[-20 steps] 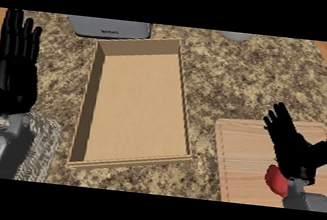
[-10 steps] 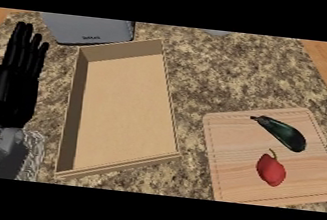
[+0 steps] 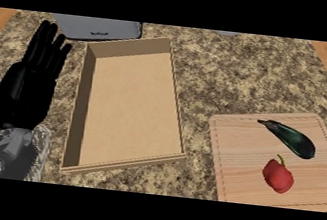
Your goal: Pick the bell pepper from the cutting board and place it in the cardboard box
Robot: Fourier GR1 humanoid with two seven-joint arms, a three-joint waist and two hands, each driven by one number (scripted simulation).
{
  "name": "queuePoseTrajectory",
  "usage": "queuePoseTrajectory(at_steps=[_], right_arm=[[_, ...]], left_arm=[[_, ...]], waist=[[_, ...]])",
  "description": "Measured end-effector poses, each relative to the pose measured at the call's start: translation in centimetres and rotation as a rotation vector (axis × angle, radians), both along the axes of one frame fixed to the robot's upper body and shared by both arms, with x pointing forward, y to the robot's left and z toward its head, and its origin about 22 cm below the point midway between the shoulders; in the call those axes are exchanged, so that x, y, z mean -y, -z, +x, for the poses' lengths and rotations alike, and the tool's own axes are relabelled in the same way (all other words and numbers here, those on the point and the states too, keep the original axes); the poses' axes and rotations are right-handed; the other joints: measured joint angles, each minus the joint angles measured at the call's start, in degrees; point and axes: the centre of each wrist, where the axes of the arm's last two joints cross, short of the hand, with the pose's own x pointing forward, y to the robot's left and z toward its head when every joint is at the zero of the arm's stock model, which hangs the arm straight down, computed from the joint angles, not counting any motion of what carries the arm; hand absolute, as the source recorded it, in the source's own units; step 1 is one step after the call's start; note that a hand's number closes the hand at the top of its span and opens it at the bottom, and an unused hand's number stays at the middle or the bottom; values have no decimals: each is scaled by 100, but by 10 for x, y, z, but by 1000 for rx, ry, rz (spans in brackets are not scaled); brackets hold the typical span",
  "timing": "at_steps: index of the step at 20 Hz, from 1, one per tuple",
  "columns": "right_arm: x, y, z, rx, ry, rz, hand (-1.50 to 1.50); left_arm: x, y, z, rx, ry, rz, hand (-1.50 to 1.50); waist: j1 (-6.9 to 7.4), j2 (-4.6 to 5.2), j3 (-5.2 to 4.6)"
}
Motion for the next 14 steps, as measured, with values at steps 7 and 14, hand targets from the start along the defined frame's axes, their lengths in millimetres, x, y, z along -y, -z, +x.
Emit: queuePoseTrajectory(at_steps=[7,14], right_arm=[[-16,-11,-45,-339,-56,48,-150],[-60,-48,-42,-423,-109,139,-150]], left_arm=[[22,-11,3,-5,55,-8,0],[33,-15,9,-8,86,-12,0]], waist=[[299,92,-8],[504,115,-31]])
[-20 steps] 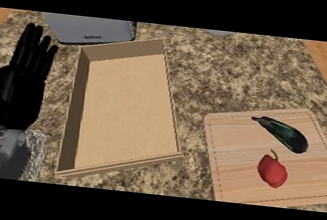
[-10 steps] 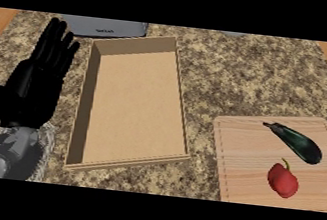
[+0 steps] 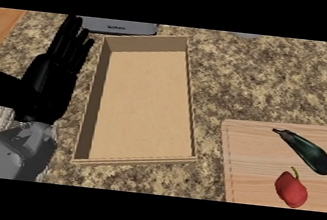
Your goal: Pick the bell pepper from the cutting board and place it in the cardboard box
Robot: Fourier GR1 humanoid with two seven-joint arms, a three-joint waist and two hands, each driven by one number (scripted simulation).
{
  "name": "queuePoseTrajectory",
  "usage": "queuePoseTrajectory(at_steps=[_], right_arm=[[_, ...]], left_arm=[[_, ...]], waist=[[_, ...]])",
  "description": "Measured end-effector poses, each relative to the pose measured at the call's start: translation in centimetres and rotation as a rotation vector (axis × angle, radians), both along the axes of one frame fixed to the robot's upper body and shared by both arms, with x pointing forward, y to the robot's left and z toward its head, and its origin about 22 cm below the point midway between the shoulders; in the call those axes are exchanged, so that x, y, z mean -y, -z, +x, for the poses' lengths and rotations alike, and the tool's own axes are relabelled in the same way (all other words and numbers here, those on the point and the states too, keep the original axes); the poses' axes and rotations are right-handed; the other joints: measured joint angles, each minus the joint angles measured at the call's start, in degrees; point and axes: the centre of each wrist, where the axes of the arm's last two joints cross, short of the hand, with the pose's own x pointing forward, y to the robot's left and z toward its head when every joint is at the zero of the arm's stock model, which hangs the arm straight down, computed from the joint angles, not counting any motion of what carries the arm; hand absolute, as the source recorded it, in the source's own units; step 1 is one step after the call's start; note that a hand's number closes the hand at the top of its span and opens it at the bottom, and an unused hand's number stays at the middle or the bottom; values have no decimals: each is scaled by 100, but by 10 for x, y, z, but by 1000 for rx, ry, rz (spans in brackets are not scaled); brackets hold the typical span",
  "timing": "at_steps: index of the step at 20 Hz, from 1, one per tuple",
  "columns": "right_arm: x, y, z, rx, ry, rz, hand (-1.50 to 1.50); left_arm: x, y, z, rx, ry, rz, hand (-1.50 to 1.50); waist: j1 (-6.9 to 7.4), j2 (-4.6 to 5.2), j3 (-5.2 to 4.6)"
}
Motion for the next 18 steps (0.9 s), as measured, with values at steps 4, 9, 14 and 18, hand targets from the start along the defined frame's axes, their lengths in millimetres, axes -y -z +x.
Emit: queuePoseTrajectory(at_steps=[4,9,14,18], right_arm=[[-24,-23,6,-9,-13,29,-150],[-43,-40,8,-65,18,31,-150],[-55,-48,15,-108,69,52,-150],[-62,-47,25,-127,82,79,-150]], left_arm=[[4,5,2,-12,10,7,0],[3,11,4,-26,7,31,0],[1,17,3,-31,4,41,0],[-4,32,-3,-53,-3,41,0]], waist=[[91,-1,19],[158,4,33],[211,5,41],[271,19,9]])
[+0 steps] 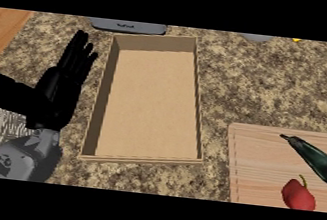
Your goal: Pick the bell pepper from the cutting board and place it in the cardboard box
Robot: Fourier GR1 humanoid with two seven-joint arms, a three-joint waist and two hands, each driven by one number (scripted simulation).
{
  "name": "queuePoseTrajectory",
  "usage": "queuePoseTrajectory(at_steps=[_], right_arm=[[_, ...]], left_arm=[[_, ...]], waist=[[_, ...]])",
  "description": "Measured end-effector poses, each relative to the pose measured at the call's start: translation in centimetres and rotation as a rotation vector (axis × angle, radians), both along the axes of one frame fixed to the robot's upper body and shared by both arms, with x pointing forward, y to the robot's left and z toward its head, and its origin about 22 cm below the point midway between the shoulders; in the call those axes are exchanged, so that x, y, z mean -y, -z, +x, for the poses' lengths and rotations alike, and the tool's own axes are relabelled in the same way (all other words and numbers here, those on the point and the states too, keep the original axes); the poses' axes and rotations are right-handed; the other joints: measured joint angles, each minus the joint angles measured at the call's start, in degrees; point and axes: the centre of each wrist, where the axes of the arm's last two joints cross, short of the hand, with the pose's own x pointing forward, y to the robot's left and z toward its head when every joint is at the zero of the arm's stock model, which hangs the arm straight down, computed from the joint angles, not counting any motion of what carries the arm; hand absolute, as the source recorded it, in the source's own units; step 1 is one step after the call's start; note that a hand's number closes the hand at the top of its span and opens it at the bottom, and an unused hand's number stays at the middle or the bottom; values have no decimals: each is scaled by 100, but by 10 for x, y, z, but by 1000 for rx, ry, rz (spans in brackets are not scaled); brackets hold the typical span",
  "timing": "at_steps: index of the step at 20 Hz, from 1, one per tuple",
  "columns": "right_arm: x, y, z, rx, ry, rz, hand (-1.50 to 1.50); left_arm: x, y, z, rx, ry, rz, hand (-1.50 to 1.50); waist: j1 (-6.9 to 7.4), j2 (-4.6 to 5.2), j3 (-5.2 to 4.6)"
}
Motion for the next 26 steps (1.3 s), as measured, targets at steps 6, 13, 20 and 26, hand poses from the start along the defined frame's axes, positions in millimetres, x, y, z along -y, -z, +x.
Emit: queuePoseTrajectory(at_steps=[6,13,20,26], right_arm=[[-17,3,29,-1,-1,-24,-150],[-42,16,57,10,-28,-44,-150],[-53,30,79,-6,-31,-38,-150],[-55,43,86,-43,-10,-63,-150]], left_arm=[[-37,34,-6,-70,-55,24,0],[-64,48,-12,-94,-90,21,0],[-67,52,-16,-96,-92,21,0],[-68,53,-20,-95,-101,26,0]], waist=[[-70,63,-170],[-227,40,-200],[-280,35,-211],[-298,31,-212]])
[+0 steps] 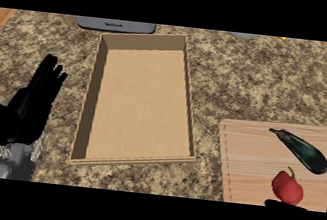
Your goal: Pick the bell pepper from the cutting board and place it in the cardboard box
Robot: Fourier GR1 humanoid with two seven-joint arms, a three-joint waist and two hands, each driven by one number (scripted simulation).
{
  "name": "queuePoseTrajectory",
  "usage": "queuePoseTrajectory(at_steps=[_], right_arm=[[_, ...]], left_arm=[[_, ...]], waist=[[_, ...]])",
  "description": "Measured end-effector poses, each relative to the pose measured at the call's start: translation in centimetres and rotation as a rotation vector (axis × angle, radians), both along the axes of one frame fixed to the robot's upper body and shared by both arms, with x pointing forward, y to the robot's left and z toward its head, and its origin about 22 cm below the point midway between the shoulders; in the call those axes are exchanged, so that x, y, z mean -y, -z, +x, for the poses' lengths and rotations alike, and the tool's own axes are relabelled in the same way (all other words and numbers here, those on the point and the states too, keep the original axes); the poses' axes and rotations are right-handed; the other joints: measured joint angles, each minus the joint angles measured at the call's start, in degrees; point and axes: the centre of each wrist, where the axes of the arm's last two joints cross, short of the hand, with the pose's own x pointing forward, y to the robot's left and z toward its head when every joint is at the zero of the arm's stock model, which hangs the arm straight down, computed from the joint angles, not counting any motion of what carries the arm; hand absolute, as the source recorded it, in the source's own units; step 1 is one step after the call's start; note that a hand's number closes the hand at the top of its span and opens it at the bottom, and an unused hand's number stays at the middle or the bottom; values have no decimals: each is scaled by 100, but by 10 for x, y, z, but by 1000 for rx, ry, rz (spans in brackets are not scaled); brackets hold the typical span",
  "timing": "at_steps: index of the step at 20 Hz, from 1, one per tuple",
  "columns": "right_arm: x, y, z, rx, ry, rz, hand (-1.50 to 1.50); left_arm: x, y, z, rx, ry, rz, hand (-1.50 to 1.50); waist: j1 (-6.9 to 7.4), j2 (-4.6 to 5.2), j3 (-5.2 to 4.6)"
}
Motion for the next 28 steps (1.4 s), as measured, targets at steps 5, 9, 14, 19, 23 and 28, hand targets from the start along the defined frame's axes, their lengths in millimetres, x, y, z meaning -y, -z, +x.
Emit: queuePoseTrajectory(at_steps=[5,9,14,19,23,28], right_arm=[[0,13,5,-31,14,0,-150],[3,17,7,-37,16,16,-150],[0,25,12,-55,12,21,-150],[4,32,12,-65,12,33,-150],[5,42,13,-79,10,30,-150],[2,49,16,-87,2,26,-150]], left_arm=[[4,4,-2,-5,2,1,0],[1,5,-5,-12,7,0,0],[1,-5,2,-8,1,-1,0],[2,0,1,-8,2,3,0],[1,-3,-6,-2,0,-5,0],[-2,-2,1,-4,3,-6,0]], waist=[[-7,-2,-1],[-9,-2,-1],[-11,-1,0],[-13,-2,-1],[-8,-2,1],[-11,-1,0]])
